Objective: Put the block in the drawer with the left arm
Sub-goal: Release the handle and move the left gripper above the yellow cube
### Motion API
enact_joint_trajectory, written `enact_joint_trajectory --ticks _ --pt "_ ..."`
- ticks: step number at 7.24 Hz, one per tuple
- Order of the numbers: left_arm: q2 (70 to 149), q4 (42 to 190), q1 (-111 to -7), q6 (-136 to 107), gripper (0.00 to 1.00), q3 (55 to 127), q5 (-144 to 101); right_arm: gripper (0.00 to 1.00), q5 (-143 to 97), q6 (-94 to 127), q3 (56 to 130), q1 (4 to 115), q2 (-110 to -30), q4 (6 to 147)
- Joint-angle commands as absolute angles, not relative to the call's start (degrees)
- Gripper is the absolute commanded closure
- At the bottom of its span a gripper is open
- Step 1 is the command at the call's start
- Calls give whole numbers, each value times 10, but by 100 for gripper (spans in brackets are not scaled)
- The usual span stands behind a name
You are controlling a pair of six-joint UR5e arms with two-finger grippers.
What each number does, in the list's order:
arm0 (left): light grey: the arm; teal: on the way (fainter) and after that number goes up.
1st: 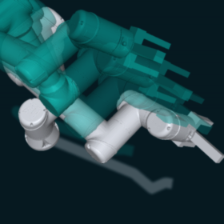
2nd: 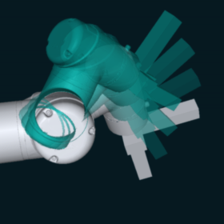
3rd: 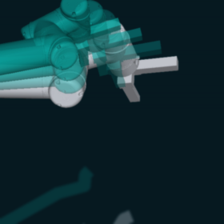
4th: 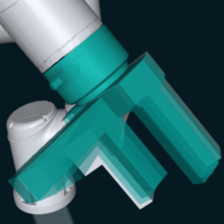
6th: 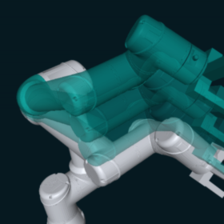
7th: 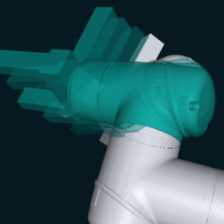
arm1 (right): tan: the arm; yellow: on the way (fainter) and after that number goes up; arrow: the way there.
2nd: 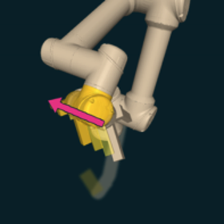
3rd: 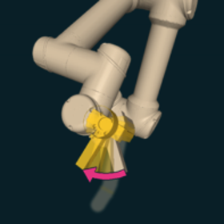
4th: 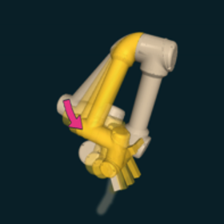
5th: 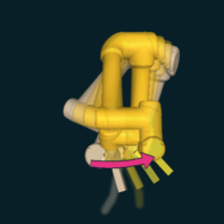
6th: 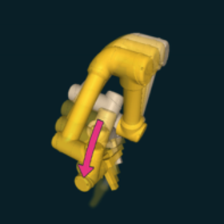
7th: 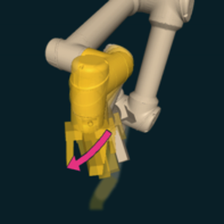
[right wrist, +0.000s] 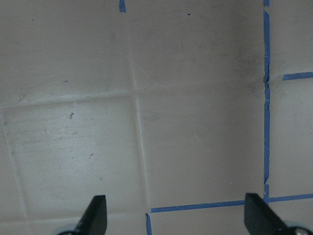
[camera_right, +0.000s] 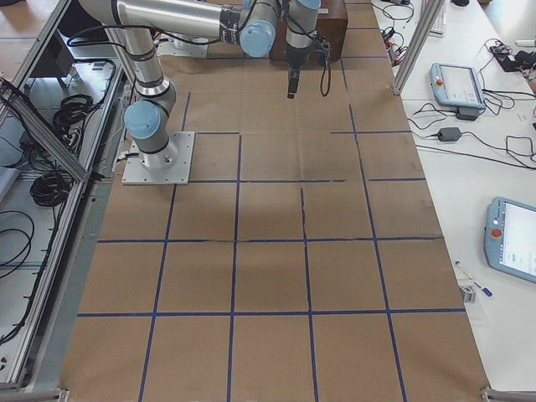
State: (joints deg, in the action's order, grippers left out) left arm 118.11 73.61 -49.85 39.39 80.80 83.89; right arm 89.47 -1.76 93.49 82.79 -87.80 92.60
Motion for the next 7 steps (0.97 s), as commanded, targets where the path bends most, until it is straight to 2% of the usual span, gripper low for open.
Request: enact_joint_trajectory --ticks 1,7 --pt "1181 729 -489 406 2 808 839 0 895 -18 935 828 -878 926" --pt "1177 715 -480 410 2 804 893 0 895 -18 934 828 -878 926"
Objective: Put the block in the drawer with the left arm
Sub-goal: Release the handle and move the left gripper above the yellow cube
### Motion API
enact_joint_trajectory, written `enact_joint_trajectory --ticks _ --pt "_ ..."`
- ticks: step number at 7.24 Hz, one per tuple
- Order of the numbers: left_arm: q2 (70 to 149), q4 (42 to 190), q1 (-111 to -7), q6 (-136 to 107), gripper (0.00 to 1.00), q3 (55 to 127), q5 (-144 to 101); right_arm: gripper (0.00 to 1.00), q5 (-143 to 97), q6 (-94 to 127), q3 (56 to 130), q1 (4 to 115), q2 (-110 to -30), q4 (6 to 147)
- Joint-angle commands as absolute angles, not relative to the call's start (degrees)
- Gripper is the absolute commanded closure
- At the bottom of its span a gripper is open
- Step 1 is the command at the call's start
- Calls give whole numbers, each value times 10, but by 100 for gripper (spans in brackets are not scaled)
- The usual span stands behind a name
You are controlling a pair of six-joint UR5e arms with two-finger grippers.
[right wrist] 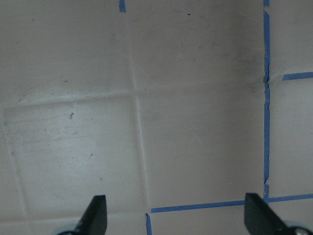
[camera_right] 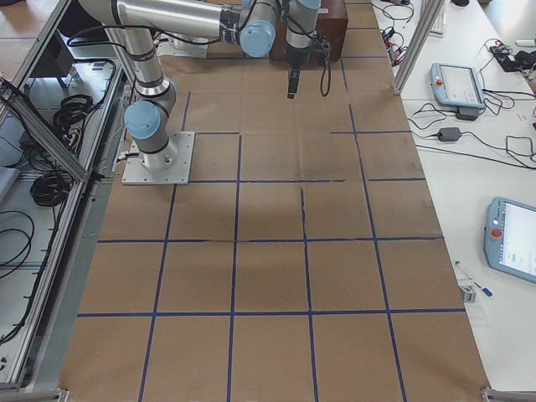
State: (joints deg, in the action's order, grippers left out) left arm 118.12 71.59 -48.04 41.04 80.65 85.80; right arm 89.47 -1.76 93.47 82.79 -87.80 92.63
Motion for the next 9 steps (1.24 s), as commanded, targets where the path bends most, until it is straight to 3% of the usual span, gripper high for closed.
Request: enact_joint_trajectory --ticks 1,5,9 --pt "1176 717 -480 410 1 783 896 0 895 -18 935 828 -878 925" --pt "1215 747 -471 410 1 678 890 0 895 -18 935 828 -878 925" --pt "1345 764 -471 453 1 521 847 0 895 -18 935 828 -878 925"
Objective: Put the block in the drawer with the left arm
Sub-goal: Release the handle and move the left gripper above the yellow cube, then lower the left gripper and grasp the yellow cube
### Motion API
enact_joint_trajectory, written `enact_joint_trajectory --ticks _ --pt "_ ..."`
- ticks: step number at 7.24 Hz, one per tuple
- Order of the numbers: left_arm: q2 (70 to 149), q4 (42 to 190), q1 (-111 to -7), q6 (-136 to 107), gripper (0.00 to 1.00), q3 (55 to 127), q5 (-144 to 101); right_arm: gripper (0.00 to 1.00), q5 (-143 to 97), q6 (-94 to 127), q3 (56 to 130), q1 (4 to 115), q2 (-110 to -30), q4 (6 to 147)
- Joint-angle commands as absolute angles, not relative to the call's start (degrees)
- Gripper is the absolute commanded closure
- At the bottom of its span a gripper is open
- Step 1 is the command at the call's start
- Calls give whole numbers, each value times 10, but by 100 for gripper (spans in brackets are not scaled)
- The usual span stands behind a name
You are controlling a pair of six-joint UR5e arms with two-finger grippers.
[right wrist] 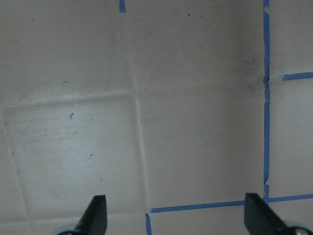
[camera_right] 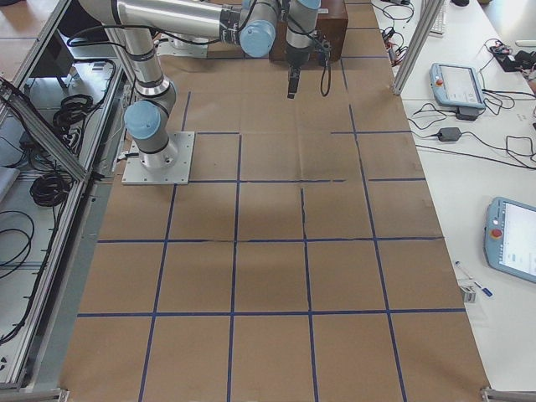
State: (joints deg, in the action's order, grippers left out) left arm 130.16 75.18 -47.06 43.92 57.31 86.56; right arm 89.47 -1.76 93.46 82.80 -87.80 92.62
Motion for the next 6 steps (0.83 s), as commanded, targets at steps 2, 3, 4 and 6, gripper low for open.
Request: enact_joint_trajectory --ticks 2,3,4,6 --pt "1403 766 -477 455 1 456 846 0 895 -18 935 828 -878 926" --pt "1424 766 -482 455 1 435 844 0 895 -18 934 828 -878 926" --pt "1437 766 -494 454 1 432 844 0 895 -18 934 828 -878 926" --pt "1454 766 -515 451 2 432 851 0 895 -18 935 828 -878 926"
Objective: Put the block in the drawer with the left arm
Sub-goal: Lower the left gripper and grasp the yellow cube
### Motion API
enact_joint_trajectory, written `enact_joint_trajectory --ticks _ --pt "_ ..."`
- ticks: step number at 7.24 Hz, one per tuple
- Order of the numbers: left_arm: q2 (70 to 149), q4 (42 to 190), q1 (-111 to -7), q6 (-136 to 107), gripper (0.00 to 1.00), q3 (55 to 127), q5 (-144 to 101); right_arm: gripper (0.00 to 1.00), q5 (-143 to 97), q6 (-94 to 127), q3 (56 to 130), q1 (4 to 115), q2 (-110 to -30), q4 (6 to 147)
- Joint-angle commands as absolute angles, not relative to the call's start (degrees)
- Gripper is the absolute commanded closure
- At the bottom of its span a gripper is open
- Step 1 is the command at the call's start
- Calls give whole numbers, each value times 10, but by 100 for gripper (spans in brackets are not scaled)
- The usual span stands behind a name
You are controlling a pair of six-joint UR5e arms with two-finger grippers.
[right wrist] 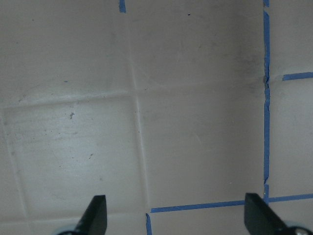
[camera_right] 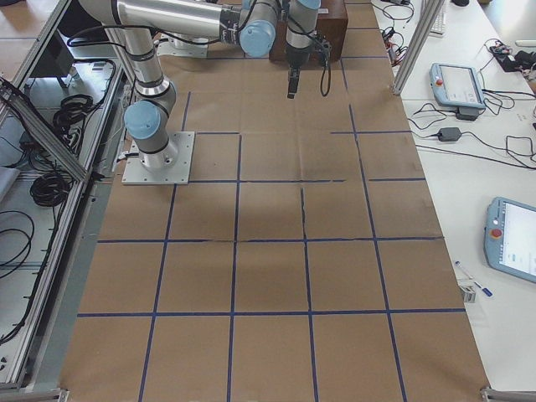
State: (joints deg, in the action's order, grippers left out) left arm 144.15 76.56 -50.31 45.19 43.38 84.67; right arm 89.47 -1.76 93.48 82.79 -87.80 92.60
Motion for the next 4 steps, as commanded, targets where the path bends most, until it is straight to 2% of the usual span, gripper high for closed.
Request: enact_joint_trajectory --ticks 1,4 --pt "1463 765 -517 451 1 432 852 0 895 -18 935 828 -878 926" --pt "1490 758 -513 453 1 432 874 0 895 -18 934 828 -878 925"
